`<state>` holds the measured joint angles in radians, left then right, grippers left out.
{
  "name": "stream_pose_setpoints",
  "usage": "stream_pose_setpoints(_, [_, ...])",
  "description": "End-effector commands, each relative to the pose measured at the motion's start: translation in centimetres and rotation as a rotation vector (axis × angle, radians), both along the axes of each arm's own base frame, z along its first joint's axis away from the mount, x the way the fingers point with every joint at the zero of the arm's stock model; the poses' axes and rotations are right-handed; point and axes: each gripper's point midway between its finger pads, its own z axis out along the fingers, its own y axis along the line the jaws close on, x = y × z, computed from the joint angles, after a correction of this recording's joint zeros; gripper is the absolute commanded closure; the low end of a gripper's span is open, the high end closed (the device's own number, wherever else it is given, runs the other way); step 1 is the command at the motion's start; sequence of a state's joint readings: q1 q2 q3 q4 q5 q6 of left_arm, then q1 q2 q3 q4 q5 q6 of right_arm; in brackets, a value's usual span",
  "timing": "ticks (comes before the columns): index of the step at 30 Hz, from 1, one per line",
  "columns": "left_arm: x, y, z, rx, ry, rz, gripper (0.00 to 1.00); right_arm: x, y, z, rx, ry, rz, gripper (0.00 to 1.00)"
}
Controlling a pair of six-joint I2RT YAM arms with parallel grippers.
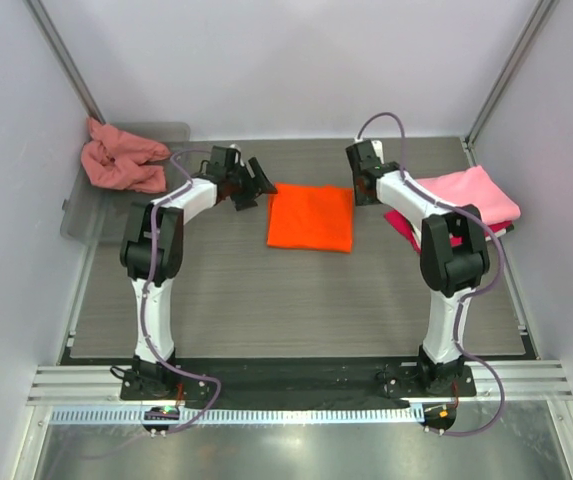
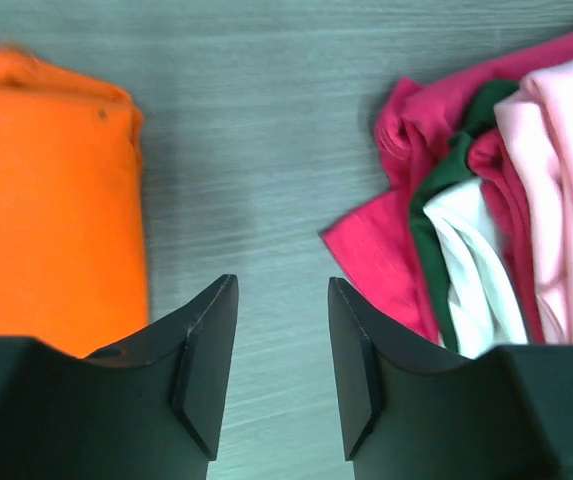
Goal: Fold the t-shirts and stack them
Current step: Fold the tshirt
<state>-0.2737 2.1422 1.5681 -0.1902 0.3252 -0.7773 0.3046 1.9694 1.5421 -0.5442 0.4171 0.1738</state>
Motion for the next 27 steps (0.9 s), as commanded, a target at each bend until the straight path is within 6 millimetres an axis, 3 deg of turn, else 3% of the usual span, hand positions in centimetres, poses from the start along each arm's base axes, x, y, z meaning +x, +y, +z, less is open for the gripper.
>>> stream_pose_setpoints(1, [1.5,-0.3,0.2,-0.001,-0.044,-0.006,0.25,-1.5,-3.2,0.1,-0.303,0.073,-0.046,0.54])
stream_pose_setpoints(3, [1.5,-0.5,-0.2,-0.009,-0.034,-0.01,0.25,-2.2,-3.8,-0.9,-0.335,0.109,-0.066,0.53])
stream_pose_setpoints(8, [1.7,-0.8,-0.3,-0.011,-0.037,-0.014,0.25,-3.0,-5.1,-2.6,-0.353,0.15,-0.105,0.41])
stream_pose_setpoints(20, [2.0,-0.8,-0.1,-0.007,-0.029,-0.016,0.25,-3.0,-7.6,-7.7,-0.434,0.291,-0.14,0.44])
stream_pose_setpoints(23, [2.0,-0.9,0.4,-0.01,-0.037,-0.02,0.25,-2.5,-8.2,-8.0,-0.443,0.295,-0.176,0.65])
stream_pose_setpoints(24, [2.0,-0.8,0.5,-0.009,-0.039,-0.022,0.25,-2.4,-8.1,-8.1,-0.44,0.291,-0.181,0.76])
stream_pose_setpoints(26, [1.8,-0.8,0.5,-0.006,-0.037,-0.025,0.25,-2.1,-7.7,-8.0,-0.413,0.284,-0.178,0.87])
stream_pose_setpoints(27, [1.9,-0.7,0.6,-0.003,-0.039,-0.024,0.25,-1.9,-7.5,-8.0,-0.4,0.278,-0.176,0.96])
